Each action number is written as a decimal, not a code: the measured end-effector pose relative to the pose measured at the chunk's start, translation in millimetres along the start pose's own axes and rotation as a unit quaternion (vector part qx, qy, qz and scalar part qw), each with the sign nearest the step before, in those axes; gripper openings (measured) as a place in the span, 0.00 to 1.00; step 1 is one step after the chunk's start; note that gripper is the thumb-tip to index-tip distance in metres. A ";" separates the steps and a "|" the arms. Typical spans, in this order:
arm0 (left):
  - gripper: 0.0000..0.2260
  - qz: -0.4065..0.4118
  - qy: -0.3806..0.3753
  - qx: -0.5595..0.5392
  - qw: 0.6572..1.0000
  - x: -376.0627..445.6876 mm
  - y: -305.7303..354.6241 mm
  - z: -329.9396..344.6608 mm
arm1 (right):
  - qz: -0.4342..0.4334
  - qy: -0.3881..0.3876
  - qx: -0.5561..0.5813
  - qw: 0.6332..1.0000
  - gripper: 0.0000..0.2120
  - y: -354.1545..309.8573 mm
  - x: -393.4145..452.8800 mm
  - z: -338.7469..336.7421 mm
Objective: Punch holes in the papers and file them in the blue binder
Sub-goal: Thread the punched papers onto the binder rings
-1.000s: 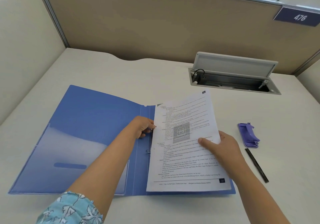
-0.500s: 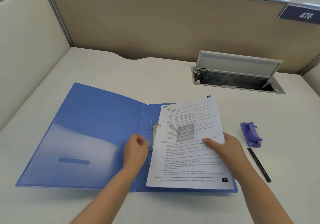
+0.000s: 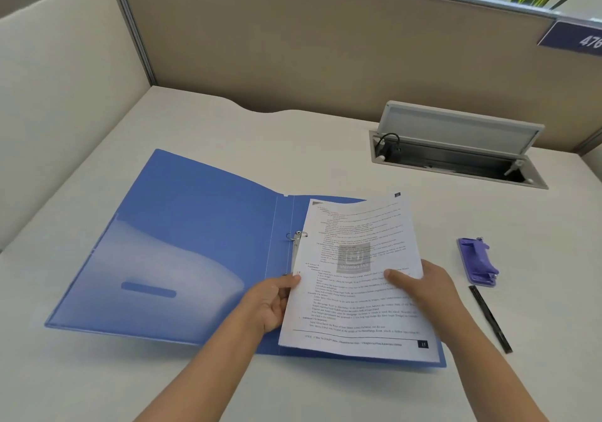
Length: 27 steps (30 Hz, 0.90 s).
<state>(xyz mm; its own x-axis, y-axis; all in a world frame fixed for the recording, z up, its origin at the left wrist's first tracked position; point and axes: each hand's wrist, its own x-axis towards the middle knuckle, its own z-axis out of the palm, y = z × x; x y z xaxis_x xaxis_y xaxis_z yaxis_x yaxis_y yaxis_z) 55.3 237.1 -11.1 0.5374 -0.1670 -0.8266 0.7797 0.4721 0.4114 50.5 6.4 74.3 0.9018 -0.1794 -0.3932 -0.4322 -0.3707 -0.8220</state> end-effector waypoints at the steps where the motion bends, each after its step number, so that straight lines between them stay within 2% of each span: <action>1: 0.03 0.004 -0.001 -0.002 1.000 1.0 -1.1 0.2 | 0.000 -0.001 0.000 1.000 0.04 0.2 0.3 0.0; 7: 0.03 0.005 -0.002 -0.027 1.000 4.4 -3.9 1.6 | 0.013 -0.008 0.007 1.000 0.07 1.5 4.2 0.8; 14: 0.06 -0.012 0.012 -0.061 0.998 9.2 -5.3 5.3 | 0.010 -0.007 0.018 1.000 0.06 1.0 7.3 -2.8; 27: 0.03 -0.008 -0.002 -0.063 0.998 10.7 -9.4 3.9 | 0.030 -0.015 0.052 0.998 0.05 3.7 12.2 -3.2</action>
<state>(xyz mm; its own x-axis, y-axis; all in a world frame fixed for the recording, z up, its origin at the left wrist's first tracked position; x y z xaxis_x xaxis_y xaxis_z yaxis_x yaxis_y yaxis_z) 54.9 227.5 -22.3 0.5258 -0.1784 -0.8317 0.7423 0.5736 0.3463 60.0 0.0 67.8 0.8749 -0.1711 -0.4531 -0.4838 -0.2627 -0.8348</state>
